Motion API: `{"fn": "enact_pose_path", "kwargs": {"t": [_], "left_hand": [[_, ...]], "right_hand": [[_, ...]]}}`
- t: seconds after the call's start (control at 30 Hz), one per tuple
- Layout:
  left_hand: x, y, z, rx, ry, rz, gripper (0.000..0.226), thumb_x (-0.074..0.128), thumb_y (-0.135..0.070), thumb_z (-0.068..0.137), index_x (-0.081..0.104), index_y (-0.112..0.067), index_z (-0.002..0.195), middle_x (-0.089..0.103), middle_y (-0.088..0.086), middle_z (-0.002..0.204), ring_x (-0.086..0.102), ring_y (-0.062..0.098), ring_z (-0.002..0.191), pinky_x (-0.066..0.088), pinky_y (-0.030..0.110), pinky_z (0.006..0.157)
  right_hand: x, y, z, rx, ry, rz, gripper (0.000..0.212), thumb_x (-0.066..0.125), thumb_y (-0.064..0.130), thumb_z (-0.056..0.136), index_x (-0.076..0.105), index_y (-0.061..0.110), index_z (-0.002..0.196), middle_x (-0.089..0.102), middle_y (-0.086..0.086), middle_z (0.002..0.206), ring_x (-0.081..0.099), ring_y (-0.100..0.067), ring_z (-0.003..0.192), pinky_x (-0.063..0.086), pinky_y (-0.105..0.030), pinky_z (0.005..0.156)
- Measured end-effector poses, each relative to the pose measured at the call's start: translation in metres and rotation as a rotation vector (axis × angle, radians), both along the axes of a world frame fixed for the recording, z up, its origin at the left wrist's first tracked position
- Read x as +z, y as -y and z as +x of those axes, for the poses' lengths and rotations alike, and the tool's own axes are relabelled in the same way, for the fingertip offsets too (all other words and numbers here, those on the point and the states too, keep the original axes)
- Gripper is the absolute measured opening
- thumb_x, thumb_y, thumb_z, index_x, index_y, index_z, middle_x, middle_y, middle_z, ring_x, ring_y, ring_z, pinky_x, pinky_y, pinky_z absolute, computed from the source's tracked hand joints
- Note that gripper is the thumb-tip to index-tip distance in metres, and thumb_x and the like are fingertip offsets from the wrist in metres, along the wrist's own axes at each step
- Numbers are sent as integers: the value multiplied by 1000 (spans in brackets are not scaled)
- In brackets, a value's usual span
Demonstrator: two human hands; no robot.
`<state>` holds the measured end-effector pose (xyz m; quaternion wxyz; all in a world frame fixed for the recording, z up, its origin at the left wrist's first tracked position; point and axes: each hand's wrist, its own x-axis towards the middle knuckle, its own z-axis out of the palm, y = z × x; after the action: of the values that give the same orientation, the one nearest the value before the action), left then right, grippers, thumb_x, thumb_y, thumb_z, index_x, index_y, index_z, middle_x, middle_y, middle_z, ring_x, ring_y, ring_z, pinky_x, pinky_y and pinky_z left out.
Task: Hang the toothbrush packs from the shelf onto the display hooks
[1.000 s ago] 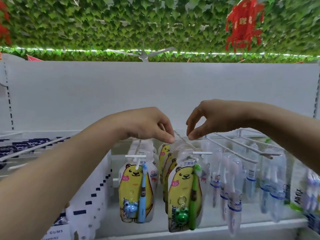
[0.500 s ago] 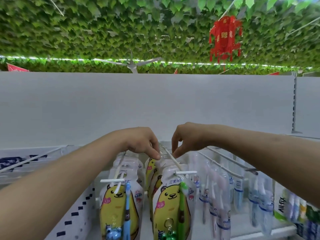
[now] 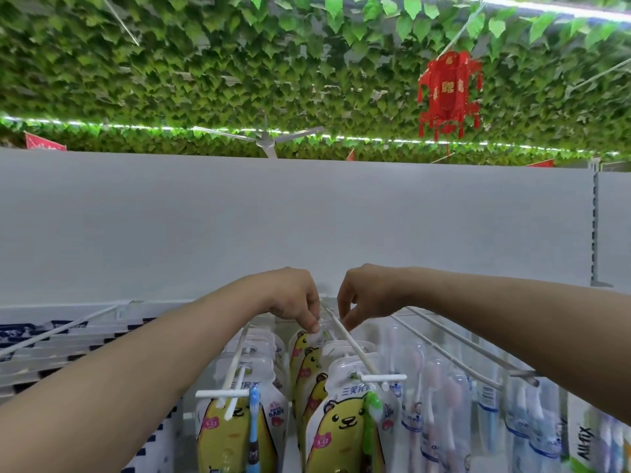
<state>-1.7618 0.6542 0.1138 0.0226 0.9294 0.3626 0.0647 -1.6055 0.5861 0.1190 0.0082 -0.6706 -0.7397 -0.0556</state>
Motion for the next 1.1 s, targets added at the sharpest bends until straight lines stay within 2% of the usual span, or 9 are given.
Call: {"fn": "enact_pose_path", "kwargs": {"t": [0.2, 0.3, 0.4, 0.53, 0.67, 0.77, 0.87, 1.0, 1.1], "left_hand": [[-3, -4, -1, 19, 1, 9, 14, 80, -35, 80, 70, -26, 83, 65, -9, 91, 57, 12, 91, 45, 26, 79], [6, 4, -9, 30, 85, 16, 19, 80, -38, 80, 74, -24, 90, 68, -11, 94, 61, 12, 96, 49, 27, 83], [17, 25, -25, -31, 188, -62, 24, 80, -43, 78, 77, -24, 92, 68, -16, 84, 60, 5, 88, 45, 25, 77], [16, 56, -35, -119, 94, -222, 26, 78, -47, 77, 77, -25, 89, 70, -18, 75, 60, 1, 79, 44, 24, 79], [11, 64, -32, -128, 72, -227, 27, 80, -43, 76, 76, -21, 90, 71, -14, 75, 62, 3, 77, 49, 27, 82], [8, 63, -30, -120, 91, -195, 25, 82, -37, 76, 75, -17, 90, 69, -11, 72, 60, 5, 73, 49, 27, 79], [4, 61, -30, -123, 101, -188, 25, 82, -35, 77, 74, -14, 89, 66, -13, 66, 58, 3, 67, 45, 23, 71], [3, 57, -28, -116, 99, -178, 22, 81, -33, 78, 73, -14, 87, 66, -14, 62, 60, 3, 66, 47, 24, 71], [3, 48, -24, -80, 88, -124, 17, 81, -33, 79, 73, -18, 83, 66, -16, 62, 61, 4, 71, 49, 29, 77]], "right_hand": [[-5, -2, 0, -1, -2, 25, 25, 75, 38, 88, 77, 19, 105, 73, 0, 111, 63, -17, 108, 42, -24, 79], [4, 10, -3, 11, -2, 74, 28, 73, 42, 88, 77, 22, 107, 73, 2, 112, 62, -16, 111, 45, -27, 85], [16, 35, -1, 60, -106, 83, 26, 74, 48, 85, 78, 29, 103, 72, 10, 114, 61, -9, 111, 46, -29, 95], [14, 60, 4, 72, -218, -59, 26, 75, 48, 83, 78, 30, 101, 71, 13, 121, 61, -7, 115, 45, -23, 94], [8, 64, 6, 71, -254, -125, 21, 73, 40, 88, 78, 27, 104, 71, 8, 122, 63, -15, 117, 50, -34, 102], [6, 64, 6, 89, -356, -173, 26, 68, 36, 93, 76, 20, 112, 71, 11, 122, 65, -7, 110, 54, -31, 97], [8, 66, 9, 100, -403, -203, 26, 69, 38, 92, 76, 20, 110, 70, 13, 123, 65, -2, 109, 54, -29, 96], [4, 63, 8, 106, -352, -158, 5, 77, 34, 85, 76, 30, 86, 72, 4, 122, 63, -18, 119, 48, -38, 106], [2, 49, 4, 90, -303, -101, 17, 80, 35, 83, 79, 22, 94, 73, -2, 117, 64, -26, 117, 48, -46, 106]]}}
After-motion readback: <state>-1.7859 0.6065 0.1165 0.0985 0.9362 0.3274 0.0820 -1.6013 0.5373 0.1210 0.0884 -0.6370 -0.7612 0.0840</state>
